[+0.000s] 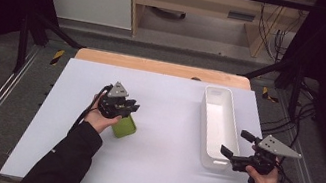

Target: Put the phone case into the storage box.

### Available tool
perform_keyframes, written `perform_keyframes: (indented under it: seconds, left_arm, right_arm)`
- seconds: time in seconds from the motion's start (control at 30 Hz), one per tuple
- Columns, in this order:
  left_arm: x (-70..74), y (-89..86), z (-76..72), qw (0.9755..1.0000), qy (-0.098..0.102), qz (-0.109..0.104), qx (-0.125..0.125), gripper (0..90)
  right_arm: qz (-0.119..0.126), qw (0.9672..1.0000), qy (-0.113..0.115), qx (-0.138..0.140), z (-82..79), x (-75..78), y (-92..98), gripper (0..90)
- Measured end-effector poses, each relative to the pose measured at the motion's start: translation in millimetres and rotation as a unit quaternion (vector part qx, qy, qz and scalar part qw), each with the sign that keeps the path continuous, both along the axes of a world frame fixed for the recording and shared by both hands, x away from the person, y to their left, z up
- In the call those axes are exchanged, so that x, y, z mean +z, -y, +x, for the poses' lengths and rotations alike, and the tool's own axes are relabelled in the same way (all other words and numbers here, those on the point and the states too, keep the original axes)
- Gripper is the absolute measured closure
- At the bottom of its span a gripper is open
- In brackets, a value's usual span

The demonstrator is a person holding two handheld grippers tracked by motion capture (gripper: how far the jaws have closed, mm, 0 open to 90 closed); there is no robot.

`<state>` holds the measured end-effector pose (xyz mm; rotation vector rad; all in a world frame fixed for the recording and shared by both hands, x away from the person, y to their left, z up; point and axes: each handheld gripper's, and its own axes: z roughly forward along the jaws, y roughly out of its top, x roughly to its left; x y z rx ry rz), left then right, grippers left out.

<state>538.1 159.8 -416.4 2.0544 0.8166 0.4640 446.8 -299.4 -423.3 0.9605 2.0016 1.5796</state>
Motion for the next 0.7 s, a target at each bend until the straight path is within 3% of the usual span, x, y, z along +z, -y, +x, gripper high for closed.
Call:
perform_keyframes:
  seconds: [0.37,0.47,0.7]
  left_arm:
    - [-14.2,3.9,4.9,0.9996,-0.028,0.004,0.004,84.7]
    - [-19.9,6.7,6.4,0.9989,-0.046,0.011,0.000,87.7]
    - [-27.4,12.1,6.0,0.9983,-0.051,0.026,-0.003,89.6]
  right_arm:
    - [-0.002,1.0000,-0.001,0.002,0.0,-0.3,-0.7,0.5]
    - [-0.002,1.0000,-0.001,0.001,-0.1,-0.2,-0.5,0.5]
    - [-0.001,1.0000,-0.001,0.001,-0.3,0.2,-0.3,0.5]
